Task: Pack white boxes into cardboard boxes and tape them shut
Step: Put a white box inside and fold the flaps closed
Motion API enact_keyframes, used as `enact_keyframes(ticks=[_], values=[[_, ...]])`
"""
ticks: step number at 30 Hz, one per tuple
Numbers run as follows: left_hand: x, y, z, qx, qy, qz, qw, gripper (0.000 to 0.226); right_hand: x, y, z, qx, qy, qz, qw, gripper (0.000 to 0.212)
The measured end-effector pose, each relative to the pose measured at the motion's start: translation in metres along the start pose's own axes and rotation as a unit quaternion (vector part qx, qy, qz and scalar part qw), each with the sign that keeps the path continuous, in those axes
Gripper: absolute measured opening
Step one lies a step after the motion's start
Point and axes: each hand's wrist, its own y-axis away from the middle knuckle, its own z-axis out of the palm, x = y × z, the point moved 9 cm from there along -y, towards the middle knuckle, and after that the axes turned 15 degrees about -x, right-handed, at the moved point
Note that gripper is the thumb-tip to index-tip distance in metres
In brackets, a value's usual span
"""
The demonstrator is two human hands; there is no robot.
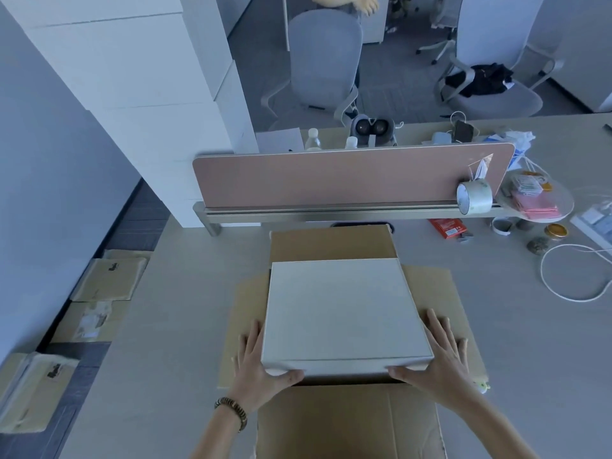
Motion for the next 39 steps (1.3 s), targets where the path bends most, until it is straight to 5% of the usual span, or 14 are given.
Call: enact_keyframes(ticks=[6, 11, 16, 23, 28, 31, 39], values=[[0.003, 0.002, 0.010, -0.034, 0.047, 0.048, 0.997, 0.134, 0.006, -0.004, 0.011, -0.024, 0.030, -0.009, 0.999, 0.141], [0.004, -0.001, 0.016, -0.014, 0.037, 0.033, 0.999, 0.089, 0.006, -0.007, 0.021, -0.022, 0.069, 0.003, 0.997, 0.123], [0.004, 0.001, 0.015, -0.001, 0.007, 0.003, 1.000, 0.093, 0.009, -0.009, 0.021, 0.000, 0.090, 0.017, 0.996, 0.110], [-0.013, 0.016, -0.028, 0.114, 0.059, -0.094, 0.987, 0.072, 0.015, 0.001, 0.001, 0.047, 0.117, 0.036, 0.991, 0.088], [-0.053, 0.028, -0.053, 0.140, 0.114, -0.217, 0.959, 0.070, 0.029, 0.013, -0.026, 0.109, 0.078, 0.115, 0.984, 0.067], [-0.055, 0.032, -0.067, 0.159, 0.165, -0.197, 0.953, 0.063, 0.040, 0.019, -0.042, 0.122, 0.022, 0.145, 0.982, 0.065], [-0.007, 0.074, -0.103, 0.254, 0.067, -0.131, 0.956, 0.051, 0.037, 0.042, -0.090, 0.194, -0.100, 0.073, 0.973, 0.063]])
